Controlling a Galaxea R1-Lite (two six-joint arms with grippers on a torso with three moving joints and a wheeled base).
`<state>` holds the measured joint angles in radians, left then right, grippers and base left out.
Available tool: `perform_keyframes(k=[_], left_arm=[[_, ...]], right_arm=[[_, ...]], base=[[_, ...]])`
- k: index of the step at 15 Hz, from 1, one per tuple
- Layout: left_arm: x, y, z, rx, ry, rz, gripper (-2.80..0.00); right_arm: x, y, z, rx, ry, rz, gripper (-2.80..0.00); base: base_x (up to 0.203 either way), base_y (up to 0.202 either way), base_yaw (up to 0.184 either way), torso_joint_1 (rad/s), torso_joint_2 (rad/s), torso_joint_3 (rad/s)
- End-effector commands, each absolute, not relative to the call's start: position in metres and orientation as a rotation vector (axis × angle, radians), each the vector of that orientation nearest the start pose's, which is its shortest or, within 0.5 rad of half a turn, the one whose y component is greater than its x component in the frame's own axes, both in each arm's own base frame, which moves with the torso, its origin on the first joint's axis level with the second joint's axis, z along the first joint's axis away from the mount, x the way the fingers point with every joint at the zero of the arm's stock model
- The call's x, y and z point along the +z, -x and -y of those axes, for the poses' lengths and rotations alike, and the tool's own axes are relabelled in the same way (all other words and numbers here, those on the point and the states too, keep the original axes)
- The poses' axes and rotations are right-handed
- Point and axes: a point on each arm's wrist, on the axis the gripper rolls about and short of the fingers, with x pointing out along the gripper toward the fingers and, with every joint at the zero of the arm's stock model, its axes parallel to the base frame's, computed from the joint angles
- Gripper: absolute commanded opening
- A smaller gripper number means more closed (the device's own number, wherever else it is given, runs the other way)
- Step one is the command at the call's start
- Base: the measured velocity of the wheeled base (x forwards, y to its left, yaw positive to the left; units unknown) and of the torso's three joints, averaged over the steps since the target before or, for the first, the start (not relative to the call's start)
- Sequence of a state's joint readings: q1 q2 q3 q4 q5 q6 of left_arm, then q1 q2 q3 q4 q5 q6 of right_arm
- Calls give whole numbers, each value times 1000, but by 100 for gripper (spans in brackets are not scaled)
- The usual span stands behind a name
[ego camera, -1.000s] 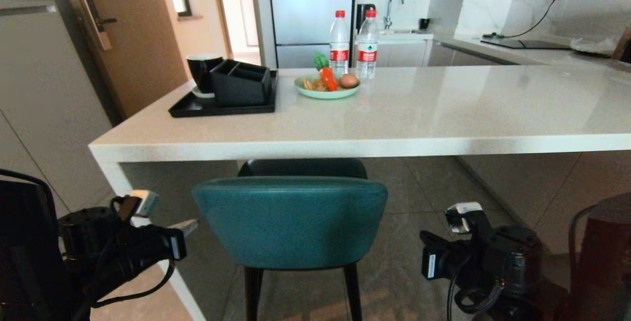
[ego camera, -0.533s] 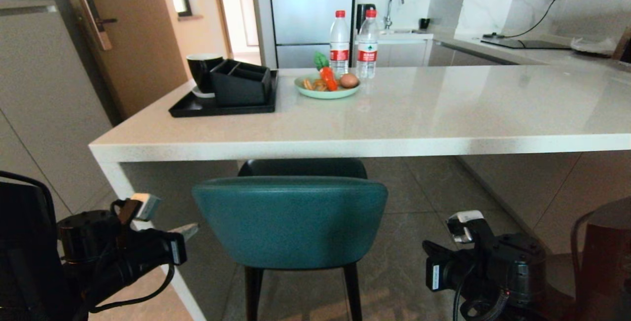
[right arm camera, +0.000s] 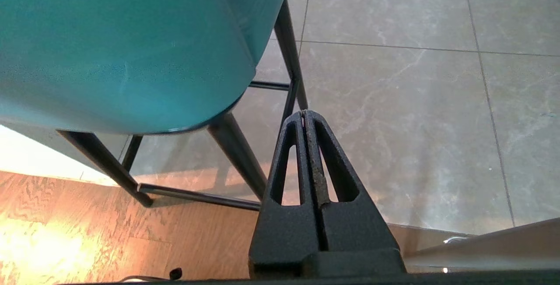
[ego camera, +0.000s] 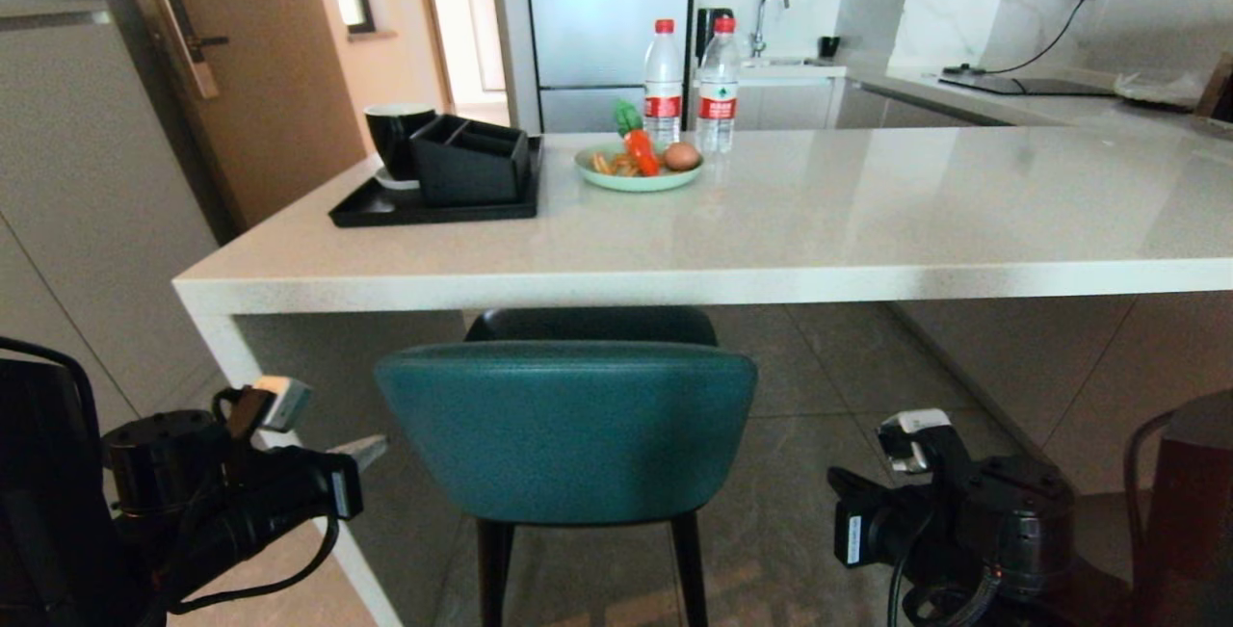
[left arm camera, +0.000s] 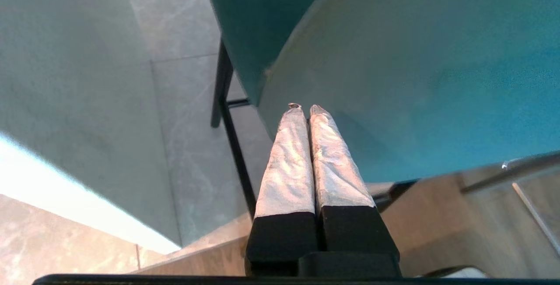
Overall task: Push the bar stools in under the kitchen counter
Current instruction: Pull the blue chair out from under the dining table
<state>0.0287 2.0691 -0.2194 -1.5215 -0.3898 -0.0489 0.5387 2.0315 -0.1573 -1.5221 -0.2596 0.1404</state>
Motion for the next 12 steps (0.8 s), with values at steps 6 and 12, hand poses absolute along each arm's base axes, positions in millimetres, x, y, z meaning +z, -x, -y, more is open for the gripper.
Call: perform_keyframes(k=[6,12], left_arm=[[46,-264,0,-346,113,-308,-280],[48,-260,1,-357,113,-310,-280]], right_arm=[[46,-218,-124,255,-7,-331,-280],[45,-217,-124,256,-6,-333,-280]], base=[[0,0,0,-142,395,258],[0,0,0,-103,351,248]])
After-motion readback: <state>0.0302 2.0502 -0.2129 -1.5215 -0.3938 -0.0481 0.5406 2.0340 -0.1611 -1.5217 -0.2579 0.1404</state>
